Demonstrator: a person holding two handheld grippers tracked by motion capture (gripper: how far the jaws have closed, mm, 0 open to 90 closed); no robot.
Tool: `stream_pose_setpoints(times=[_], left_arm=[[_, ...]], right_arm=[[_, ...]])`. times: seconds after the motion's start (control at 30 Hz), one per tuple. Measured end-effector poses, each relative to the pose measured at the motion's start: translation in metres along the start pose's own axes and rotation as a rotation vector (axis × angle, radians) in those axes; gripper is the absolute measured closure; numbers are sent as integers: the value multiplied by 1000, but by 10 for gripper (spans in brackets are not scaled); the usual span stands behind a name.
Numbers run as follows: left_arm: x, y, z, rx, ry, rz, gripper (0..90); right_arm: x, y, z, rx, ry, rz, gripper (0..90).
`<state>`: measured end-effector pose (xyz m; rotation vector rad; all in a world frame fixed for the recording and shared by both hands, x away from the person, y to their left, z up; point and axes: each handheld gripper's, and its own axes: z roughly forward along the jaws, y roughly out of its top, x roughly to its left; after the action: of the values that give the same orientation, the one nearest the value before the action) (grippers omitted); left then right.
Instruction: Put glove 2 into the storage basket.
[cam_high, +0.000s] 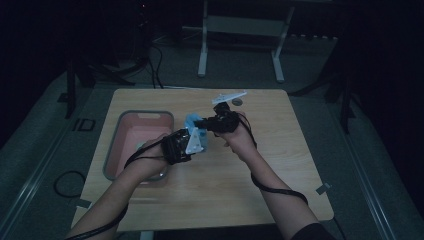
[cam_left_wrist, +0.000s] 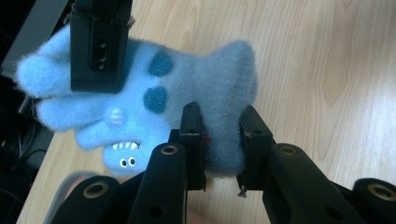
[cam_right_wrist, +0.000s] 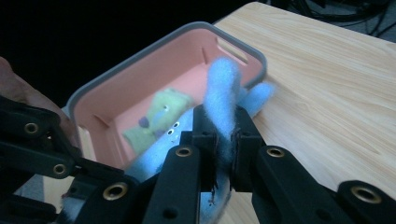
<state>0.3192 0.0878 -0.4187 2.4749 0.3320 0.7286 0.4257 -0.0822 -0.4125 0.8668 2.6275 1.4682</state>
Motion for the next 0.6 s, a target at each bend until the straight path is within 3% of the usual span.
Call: stream_pose_setpoints(times=[0.23, 0.27, 0.6], left_arm=[[4, -18, -10, 23, 20, -8, 762], [6, -28, -14, 27, 21, -23, 762], [12, -65, -29, 67, 30, -70, 762]], right_arm=[[11, 10, 20, 11, 17, -18, 835], [16, 15, 30, 19, 23, -29, 835], [37, 28, 71, 47, 58, -54, 835]])
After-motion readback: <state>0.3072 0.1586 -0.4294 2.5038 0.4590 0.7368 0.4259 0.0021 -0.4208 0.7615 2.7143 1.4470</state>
